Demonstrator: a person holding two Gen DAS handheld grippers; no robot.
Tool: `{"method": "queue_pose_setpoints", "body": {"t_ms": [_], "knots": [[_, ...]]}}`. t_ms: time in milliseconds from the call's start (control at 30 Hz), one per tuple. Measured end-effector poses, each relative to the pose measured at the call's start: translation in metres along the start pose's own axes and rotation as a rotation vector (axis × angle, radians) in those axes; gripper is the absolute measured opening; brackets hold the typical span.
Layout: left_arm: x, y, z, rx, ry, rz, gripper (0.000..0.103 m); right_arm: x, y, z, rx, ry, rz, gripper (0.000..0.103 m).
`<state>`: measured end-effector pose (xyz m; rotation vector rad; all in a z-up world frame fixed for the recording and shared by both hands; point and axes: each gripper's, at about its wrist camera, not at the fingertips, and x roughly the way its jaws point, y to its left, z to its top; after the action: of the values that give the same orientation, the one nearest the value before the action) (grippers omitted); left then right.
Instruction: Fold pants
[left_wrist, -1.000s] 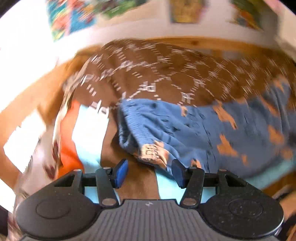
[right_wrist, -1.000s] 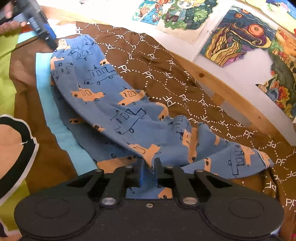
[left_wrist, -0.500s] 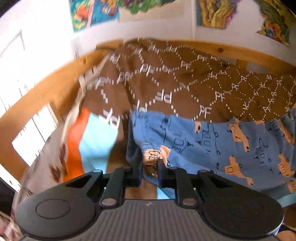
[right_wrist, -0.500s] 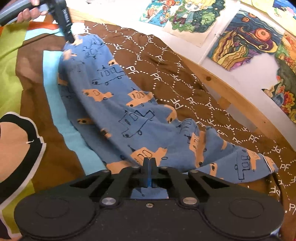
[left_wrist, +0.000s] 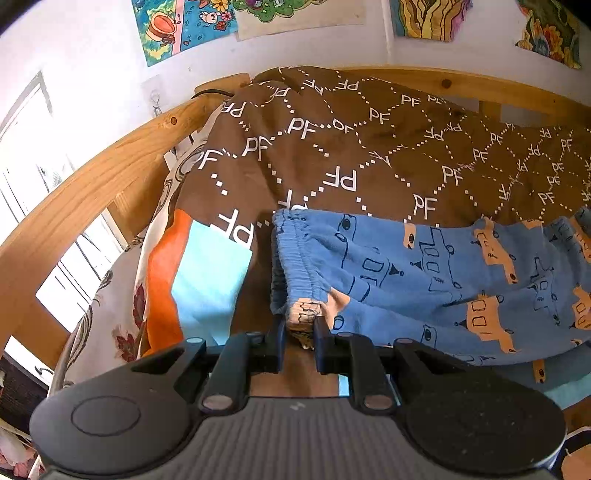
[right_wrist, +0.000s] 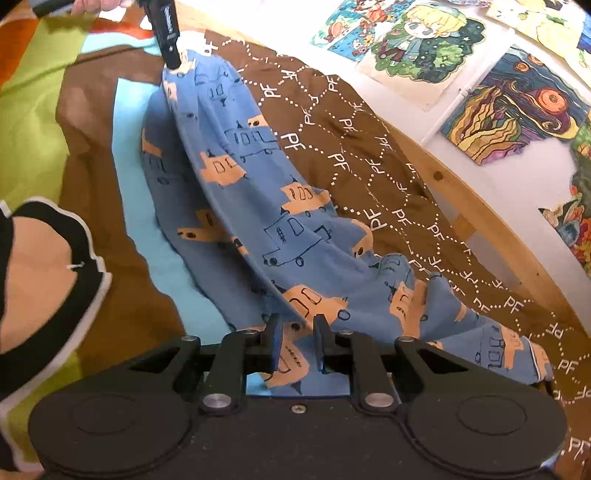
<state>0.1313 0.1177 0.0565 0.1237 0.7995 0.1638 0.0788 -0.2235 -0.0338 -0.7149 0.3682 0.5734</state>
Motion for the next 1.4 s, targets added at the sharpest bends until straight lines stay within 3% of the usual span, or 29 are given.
{"method": "queue_pose_setpoints", "body": {"t_ms": [167, 200, 233, 633, 800, 867, 900, 933, 967, 1000, 1033, 1067, 1133, 1200, 1400], "knots": [[0.001, 0.0, 0.0, 0.007, 0.001, 0.003, 0.018, 0.016, -0.001, 0.002, -0.021, 0.041, -0.01, 0.015], [0.001, 0.0, 0.0, 0.003, 0.0, 0.003, 0.018, 0.016, -0.002, 0.001, -0.015, 0.038, -0.004, 0.001], [0.001, 0.0, 0.0, 0.0, -0.001, 0.006, 0.018, 0.015, -0.002, 0.0, -0.008, 0.035, -0.001, 0.0], [0.014, -0.001, -0.005, 0.026, 0.008, 0.042, 0.019, -0.011, 0.021, 0.008, -0.13, 0.065, 0.078, 0.0], [0.018, -0.008, -0.008, 0.054, 0.018, 0.077, 0.027, -0.005, 0.019, 0.007, -0.085, 0.087, 0.084, 0.0], [0.012, -0.012, -0.01, 0.077, 0.02, 0.097, 0.048, -0.01, 0.015, 0.007, -0.065, 0.088, 0.083, 0.008], [0.008, -0.014, -0.011, 0.084, 0.018, 0.102, 0.066, -0.014, 0.01, 0.007, -0.039, 0.089, 0.079, 0.02], [0.003, -0.016, -0.014, 0.085, 0.005, 0.101, 0.077, -0.019, 0.003, 0.006, -0.005, 0.091, 0.082, 0.036], [-0.003, -0.018, -0.017, 0.086, -0.013, 0.094, 0.08, -0.025, -0.007, 0.005, 0.041, 0.098, 0.083, 0.045], [-0.009, -0.021, -0.019, 0.09, -0.026, 0.086, 0.087, -0.03, -0.014, 0.003, 0.077, 0.104, 0.074, 0.062], [-0.014, -0.026, -0.021, 0.097, -0.044, 0.073, 0.094, -0.035, -0.023, 0.001, 0.117, 0.11, 0.056, 0.071], [-0.02, -0.033, -0.023, 0.108, -0.071, 0.055, 0.096, -0.042, -0.033, -0.003, 0.179, 0.12, 0.03, 0.075], [-0.027, -0.052, -0.025, 0.146, -0.128, -0.001, 0.103, -0.053, -0.052, -0.013, 0.309, 0.139, -0.02, 0.091], [-0.029, -0.08, -0.024, 0.204, -0.173, -0.086, 0.103, -0.065, -0.07, -0.027, 0.453, 0.152, -0.073, 0.1], [-0.017, -0.193, -0.02, 0.45, -0.214, -0.408, 0.103, -0.078, -0.122, -0.071, 0.808, 0.15, -0.112, 0.102]]}}
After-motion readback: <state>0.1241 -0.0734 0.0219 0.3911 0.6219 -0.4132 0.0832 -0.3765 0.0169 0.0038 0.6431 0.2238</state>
